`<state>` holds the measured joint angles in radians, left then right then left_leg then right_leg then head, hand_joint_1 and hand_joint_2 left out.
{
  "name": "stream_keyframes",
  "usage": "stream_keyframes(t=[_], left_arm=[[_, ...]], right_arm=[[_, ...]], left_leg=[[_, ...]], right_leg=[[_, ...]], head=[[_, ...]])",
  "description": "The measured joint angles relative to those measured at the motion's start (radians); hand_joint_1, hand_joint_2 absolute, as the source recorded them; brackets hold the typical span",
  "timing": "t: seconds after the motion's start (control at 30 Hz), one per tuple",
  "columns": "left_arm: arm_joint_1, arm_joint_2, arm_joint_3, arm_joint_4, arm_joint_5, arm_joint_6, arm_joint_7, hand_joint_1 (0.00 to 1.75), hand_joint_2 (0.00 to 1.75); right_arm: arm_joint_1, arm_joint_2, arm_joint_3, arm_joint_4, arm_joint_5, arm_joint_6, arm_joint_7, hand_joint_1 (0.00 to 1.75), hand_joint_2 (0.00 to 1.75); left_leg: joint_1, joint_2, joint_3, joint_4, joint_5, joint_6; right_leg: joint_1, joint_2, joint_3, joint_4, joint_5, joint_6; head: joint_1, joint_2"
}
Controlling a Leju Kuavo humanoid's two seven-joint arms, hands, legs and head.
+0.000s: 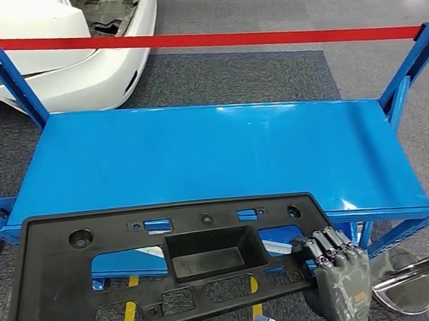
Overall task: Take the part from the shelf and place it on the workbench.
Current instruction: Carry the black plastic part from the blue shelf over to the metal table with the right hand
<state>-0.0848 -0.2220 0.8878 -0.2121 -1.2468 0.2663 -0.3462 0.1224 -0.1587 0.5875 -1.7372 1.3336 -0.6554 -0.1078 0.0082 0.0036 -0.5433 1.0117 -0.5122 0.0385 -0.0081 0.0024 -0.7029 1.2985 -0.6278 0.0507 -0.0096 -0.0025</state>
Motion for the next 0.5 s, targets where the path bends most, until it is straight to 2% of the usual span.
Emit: stream_keyframes(t=[0.03, 0.07, 0.13, 0.17, 0.2, 0.3, 0.37, 0.43, 0.5], left_arm=[[0.000, 0.000, 0.000, 0.000, 0.000, 0.000, 0.000, 0.00, 0.00], [0.001, 0.000, 0.000, 0.000, 0.000, 0.000, 0.000, 0.00, 0.00], [0.000, 0.000, 0.000, 0.000, 0.000, 0.000, 0.000, 0.00, 0.00], [0.000, -0.001, 0.000, 0.000, 0.000, 0.000, 0.000, 0.00, 0.00], [-0.001, -0.002, 0.000, 0.000, 0.000, 0.000, 0.000, 0.00, 0.00], [-0.002, -0.004, 0.000, 0.000, 0.000, -0.002, 0.000, 0.00, 0.00], [-0.002, -0.005, 0.000, 0.000, 0.000, -0.003, 0.000, 0.00, 0.00], [-0.003, -0.005, 0.000, 0.000, 0.000, -0.003, -0.001, 0.00, 0.00], [-0.003, -0.005, 0.000, 0.000, -0.001, -0.011, -0.005, 0.00, 0.00]], right_arm=[[0.001, 0.000, 0.000, 0.001, 0.000, 0.000, 0.000, 1.75, 1.75], [0.001, 0.000, 0.000, 0.002, 0.000, 0.000, 0.000, 1.75, 1.75], [0.000, 0.000, 0.000, 0.002, 0.000, 0.000, 0.000, 1.75, 1.75], [-0.001, 0.000, 0.000, 0.002, 0.000, 0.000, 0.000, 1.75, 1.75], [-0.001, 0.000, 0.000, 0.002, 0.000, 0.000, 0.000, 1.75, 1.75], [-0.001, 0.000, -0.002, 0.001, -0.001, 0.000, 0.000, 1.75, 1.75], [-0.002, 0.001, -0.004, 0.001, -0.002, 0.000, 0.000, 1.75, 1.75], [-0.004, 0.003, -0.005, 0.001, -0.004, 0.001, 0.000, 1.75, 1.75], [-0.005, 0.004, -0.005, 0.002, -0.007, 0.001, -0.001, 1.75, 1.75]], left_leg=[[-0.002, 0.000, -0.002, 0.000, 0.002, 0.000], [-0.004, 0.000, -0.003, 0.000, 0.004, 0.001], [-0.007, 0.000, -0.003, 0.000, 0.006, 0.000], [-0.008, -0.001, -0.004, 0.000, 0.007, -0.002], [-0.009, -0.001, -0.006, 0.001, 0.009, -0.005], [-0.008, 0.000, -0.016, 0.001, 0.018, -0.020], [-0.008, -0.001, -0.023, 0.012, 0.004, -0.029], [-0.004, -0.002, -0.052, 0.087, -0.058, -0.040], [0.001, -0.002, -0.102, 0.221, -0.128, -0.051]], right_leg=[[0.000, 0.000, 0.012, -0.003, 0.007, -0.001], [0.001, 0.000, 0.045, -0.050, 0.032, -0.005], [0.005, 0.000, 0.129, -0.194, 0.089, -0.018], [0.007, 0.000, 0.161, -0.250, 0.104, -0.026], [0.009, 0.001, 0.176, -0.283, 0.111, -0.032], [0.014, 0.001, 0.176, -0.306, 0.117, -0.042], [0.009, -0.003, 0.173, -0.317, 0.128, -0.053], [0.003, -0.008, 0.166, -0.325, 0.140, -0.063], [0.003, -0.008, 0.151, -0.322, 0.146, -0.064]], head=[[0.000, 0.000], [0.000, 0.000], [0.000, 0.000], [-0.001, 0.000], [-0.001, 0.000], [-0.001, 0.000], [-0.002, 0.000], [-0.003, 0.000], [-0.004, 0.000]])
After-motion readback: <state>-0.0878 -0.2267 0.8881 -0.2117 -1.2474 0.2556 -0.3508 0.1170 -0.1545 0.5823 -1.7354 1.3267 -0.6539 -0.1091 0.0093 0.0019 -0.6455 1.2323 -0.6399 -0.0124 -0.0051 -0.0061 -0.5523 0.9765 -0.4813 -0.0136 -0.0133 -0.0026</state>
